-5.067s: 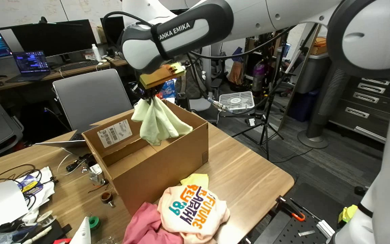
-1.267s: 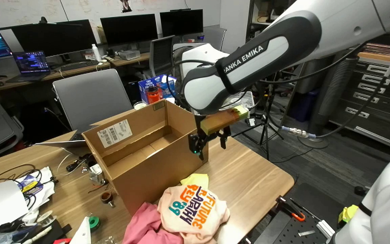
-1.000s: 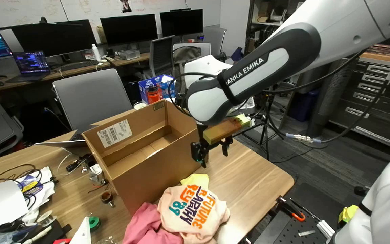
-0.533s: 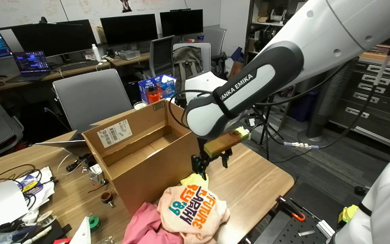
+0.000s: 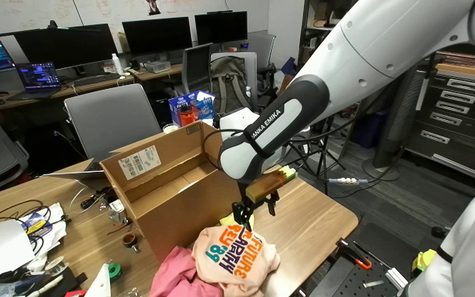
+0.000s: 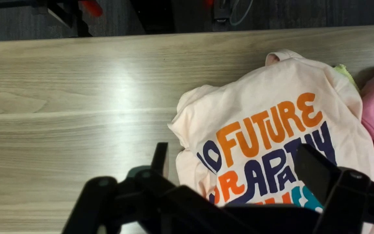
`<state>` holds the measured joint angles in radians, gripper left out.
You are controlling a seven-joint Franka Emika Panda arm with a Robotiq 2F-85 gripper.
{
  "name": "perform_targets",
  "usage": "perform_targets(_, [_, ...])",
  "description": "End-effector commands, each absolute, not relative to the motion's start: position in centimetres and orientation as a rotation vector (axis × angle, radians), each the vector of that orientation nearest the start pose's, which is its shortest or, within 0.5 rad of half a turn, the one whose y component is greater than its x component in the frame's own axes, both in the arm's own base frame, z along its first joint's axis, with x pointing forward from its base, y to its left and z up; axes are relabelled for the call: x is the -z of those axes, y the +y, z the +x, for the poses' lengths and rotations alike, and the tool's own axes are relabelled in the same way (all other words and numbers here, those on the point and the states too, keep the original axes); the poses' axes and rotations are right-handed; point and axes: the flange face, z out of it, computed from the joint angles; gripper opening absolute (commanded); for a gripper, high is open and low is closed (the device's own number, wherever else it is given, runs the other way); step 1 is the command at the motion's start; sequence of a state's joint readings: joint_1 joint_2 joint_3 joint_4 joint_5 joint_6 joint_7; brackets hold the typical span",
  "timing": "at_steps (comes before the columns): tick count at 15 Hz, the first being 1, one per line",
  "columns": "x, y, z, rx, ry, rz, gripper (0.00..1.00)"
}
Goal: Put the three objects into the cardboard box
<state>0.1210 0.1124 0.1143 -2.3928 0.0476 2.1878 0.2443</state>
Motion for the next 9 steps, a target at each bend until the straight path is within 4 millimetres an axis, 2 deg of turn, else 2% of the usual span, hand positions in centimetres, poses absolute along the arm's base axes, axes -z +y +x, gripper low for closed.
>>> perform_targets(1, [-24.74,12.18,46.74,-0.519,0.013,-3.074,1.00])
perform_targets(5, [-24.80,13.00,47.34,-0.486,0.012,-3.019,1.00])
perform_targets(9, [-24.50,12.97,46.96,-0.479,0.038,-2.993,1.00])
